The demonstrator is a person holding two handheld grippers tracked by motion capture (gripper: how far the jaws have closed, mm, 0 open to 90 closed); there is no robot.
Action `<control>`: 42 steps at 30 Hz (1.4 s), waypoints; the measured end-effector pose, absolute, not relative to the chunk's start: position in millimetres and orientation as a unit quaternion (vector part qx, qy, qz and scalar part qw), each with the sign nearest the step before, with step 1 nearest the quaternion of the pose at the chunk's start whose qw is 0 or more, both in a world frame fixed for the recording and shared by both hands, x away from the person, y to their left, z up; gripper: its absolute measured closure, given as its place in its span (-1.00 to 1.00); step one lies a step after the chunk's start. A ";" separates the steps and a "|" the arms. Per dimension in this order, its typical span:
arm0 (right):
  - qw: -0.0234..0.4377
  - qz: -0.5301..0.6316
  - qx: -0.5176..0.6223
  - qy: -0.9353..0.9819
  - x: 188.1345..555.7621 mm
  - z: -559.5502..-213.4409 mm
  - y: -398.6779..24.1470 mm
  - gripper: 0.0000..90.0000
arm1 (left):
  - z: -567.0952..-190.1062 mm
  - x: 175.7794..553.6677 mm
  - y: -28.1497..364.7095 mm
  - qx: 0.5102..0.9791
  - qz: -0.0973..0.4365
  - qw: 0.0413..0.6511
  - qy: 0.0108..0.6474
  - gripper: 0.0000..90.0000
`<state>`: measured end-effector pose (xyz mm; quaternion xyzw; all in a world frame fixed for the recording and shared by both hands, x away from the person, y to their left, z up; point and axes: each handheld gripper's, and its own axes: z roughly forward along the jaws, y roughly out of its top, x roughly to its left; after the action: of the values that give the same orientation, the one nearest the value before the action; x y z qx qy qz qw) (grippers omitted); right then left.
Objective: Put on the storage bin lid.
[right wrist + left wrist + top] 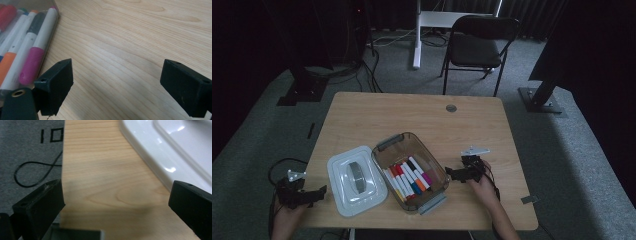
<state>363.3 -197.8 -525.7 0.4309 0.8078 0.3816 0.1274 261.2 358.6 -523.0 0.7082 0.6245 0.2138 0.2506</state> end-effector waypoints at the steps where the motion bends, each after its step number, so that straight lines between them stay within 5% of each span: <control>1: 0.126 0.385 0.430 0.807 362.3 -527.6 -196.0 -0.75 | -521.1 258.9 356.9 0.708 0.210 0.256 0.624 -0.99; 15: 0.128 0.382 0.423 0.812 362.7 -532.9 -188.4 -0.75 | -488.7 238.5 292.0 0.740 0.193 0.319 0.559 -0.98; 28: 0.124 0.382 0.421 0.813 359.3 -533.1 -179.0 -0.75 | -496.3 264.8 246.0 0.762 0.175 0.319 0.536 -0.98; 34: 0.122 0.378 0.406 0.823 354.5 -533.6 -169.3 -0.75 | -505.2 277.3 235.1 0.760 0.185 0.321 0.534 -0.82; 42: 0.119 0.387 0.408 0.818 350.5 -533.9 -165.5 -0.71 | -517.7 290.4 232.8 0.764 0.203 0.304 0.531 -0.19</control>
<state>350.5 -165.5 -533.9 0.4085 0.8179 0.3874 0.1188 290.4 232.8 -517.7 0.7643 0.5314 0.2029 0.3038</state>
